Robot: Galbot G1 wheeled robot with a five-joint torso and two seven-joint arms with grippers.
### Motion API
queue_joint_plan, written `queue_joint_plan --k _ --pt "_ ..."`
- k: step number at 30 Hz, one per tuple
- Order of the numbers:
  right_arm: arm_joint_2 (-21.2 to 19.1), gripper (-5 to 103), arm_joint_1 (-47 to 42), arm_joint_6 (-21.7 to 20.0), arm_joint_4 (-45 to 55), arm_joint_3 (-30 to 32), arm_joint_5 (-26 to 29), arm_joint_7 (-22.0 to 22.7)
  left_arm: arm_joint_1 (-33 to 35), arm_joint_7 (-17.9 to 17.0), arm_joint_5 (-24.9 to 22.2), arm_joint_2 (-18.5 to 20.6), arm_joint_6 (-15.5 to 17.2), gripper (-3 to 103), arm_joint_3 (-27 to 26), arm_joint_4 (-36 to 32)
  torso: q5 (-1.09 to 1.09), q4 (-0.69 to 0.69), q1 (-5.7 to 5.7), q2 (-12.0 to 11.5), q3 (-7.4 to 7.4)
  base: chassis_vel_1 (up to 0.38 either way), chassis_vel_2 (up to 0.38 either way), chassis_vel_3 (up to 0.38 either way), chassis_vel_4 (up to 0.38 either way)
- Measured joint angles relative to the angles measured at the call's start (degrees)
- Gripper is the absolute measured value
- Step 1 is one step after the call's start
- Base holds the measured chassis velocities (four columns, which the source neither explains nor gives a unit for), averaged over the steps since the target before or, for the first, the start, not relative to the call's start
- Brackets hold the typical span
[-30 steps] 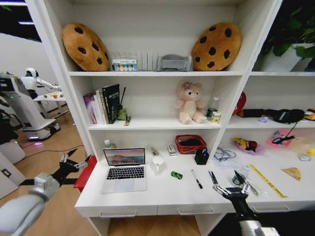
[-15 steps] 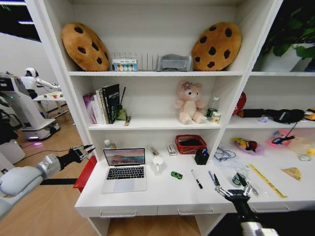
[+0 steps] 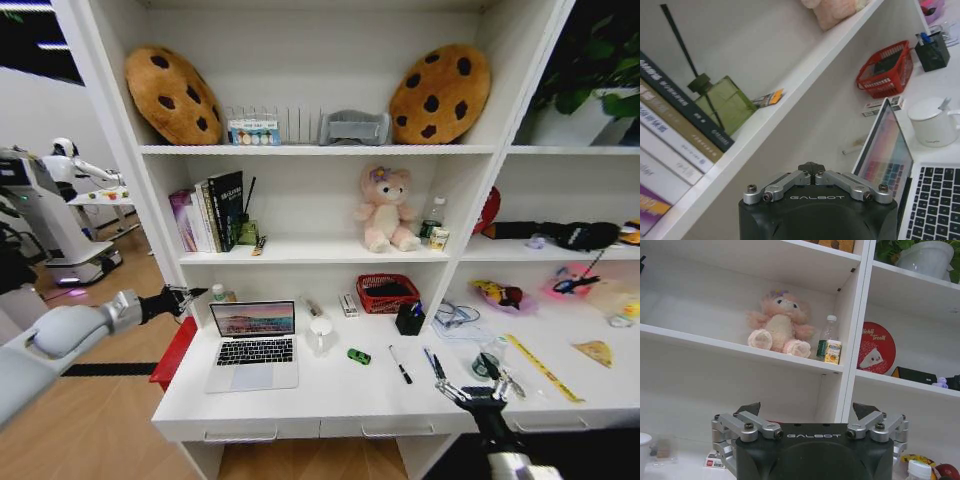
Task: Organize the objects on the table.
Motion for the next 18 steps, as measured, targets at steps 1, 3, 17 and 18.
queue_joint_plan --k 1,3,17,18 --pt "0.00 100 0.00 0.00 0.00 0.00 0.00 0.00 0.00 0.00 0.00 0.00 0.00 0 0.00 0.00 0.00 0.00 0.00 0.00 0.00 0.000 0.000 0.000 0.000" --pt "0.05 100 -0.01 0.08 -0.08 0.08 0.00 -0.01 -3.16 0.73 0.24 -1.12 0.41 0 2.62 0.71 0.04 -0.05 0.00 0.00 0.00 0.000 0.000 0.000 0.000" --pt "2.15 100 -0.82 2.49 -1.37 2.03 0.25 -1.34 -29.54 5.18 5.16 -12.96 -2.42 0 29.35 9.56 0.05 -0.01 0.00 0.00 0.00 0.000 0.000 0.000 0.000" --pt "2.15 100 -0.82 2.49 -1.37 2.03 0.25 -1.34 -29.54 5.18 5.16 -12.96 -2.42 0 29.35 9.56 0.05 -0.01 0.00 0.00 0.00 0.000 0.000 0.000 0.000"
